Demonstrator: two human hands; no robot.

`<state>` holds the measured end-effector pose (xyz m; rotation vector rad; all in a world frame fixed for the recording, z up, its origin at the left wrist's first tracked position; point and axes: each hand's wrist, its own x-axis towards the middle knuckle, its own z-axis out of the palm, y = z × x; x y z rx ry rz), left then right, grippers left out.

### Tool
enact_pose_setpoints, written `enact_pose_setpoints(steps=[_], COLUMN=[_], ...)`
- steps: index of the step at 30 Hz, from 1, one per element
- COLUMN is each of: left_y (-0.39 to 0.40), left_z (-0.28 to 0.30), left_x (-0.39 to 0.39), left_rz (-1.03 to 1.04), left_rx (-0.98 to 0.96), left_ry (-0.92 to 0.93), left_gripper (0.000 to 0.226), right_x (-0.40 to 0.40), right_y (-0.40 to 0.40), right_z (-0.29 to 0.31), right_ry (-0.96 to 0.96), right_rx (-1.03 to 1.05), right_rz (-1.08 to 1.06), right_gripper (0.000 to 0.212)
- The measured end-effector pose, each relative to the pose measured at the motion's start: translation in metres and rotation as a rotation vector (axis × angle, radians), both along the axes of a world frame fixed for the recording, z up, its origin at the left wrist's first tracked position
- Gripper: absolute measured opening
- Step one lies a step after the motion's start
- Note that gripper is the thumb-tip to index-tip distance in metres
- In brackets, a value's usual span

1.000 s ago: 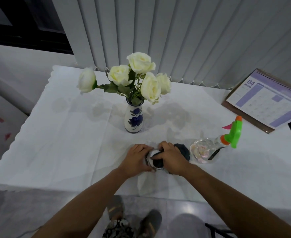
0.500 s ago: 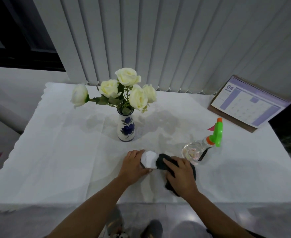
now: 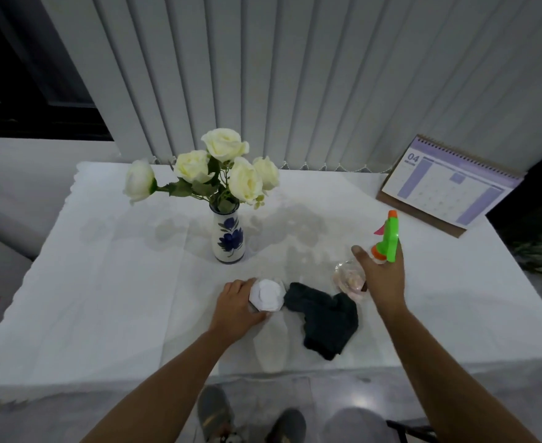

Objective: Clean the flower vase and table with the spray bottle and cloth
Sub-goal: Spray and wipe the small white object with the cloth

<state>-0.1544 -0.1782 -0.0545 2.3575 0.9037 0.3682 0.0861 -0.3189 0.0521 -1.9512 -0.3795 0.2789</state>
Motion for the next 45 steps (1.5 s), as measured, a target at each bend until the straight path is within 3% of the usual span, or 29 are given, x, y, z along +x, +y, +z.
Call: enact_pose_setpoints(steps=[2, 5, 7, 10, 15, 20, 24, 27, 31, 38, 41, 45], left_y=[0.004, 0.012, 0.016, 0.016, 0.011, 0.010, 0.011, 0.010, 0.007, 0.006, 0.006, 0.006], left_z=[-0.001, 0.000, 0.001, 0.000, -0.003, -0.004, -0.005, -0.006, -0.006, -0.007, -0.008, -0.011], left_x=[-0.006, -0.011, -0.015, -0.015, -0.011, -0.011, -0.012, -0.014, -0.013, -0.010, -0.008, -0.007], left_rz=[0.045, 0.093, 0.107, 0.107, 0.066, 0.061, 0.046, 0.039, 0.034, 0.024, 0.012, 0.014], left_rx=[0.007, 0.000, -0.010, 0.006, 0.031, 0.028, 0.015, 0.023, 0.024, 0.045, 0.056, 0.054], left_ry=[0.006, 0.029, 0.055, 0.073, 0.087, 0.113, 0.120, 0.123, 0.118, 0.134, 0.132, 0.124], left_gripper=[0.080, 0.080, 0.081, 0.082, 0.081, 0.082, 0.083, 0.082, 0.081, 0.082, 0.082, 0.083], right_x=[0.017, 0.026, 0.008, -0.026, -0.052, -0.052, -0.037, -0.012, 0.015, 0.009, 0.001, -0.017], right_y=[0.011, 0.022, 0.035, 0.049, 0.054, 0.058, 0.061, 0.060, 0.049, 0.024, 0.017, 0.010], right_z=[0.015, 0.021, 0.020, 0.013, -0.006, -0.009, 0.004, 0.019, 0.024, 0.007, 0.002, -0.008], right_ry=[0.006, -0.163, -0.302, -0.512, -0.514, -0.563, -0.510, -0.460, -0.244, -0.109, -0.089, 0.043], right_rx=[-0.050, -0.246, -0.561, -0.994, -1.137, -1.140, -0.974, -0.674, -0.314, -0.045, -0.020, -0.108], right_rz=[0.138, 0.521, 0.818, 1.096, 1.210, 1.207, 1.097, 0.767, 0.313, -0.016, -0.021, -0.161], right_gripper=[0.032, 0.043, 0.045, 0.020, 0.019, 0.011, 0.004, 0.011, 0.018, 0.021, 0.026, 0.065])
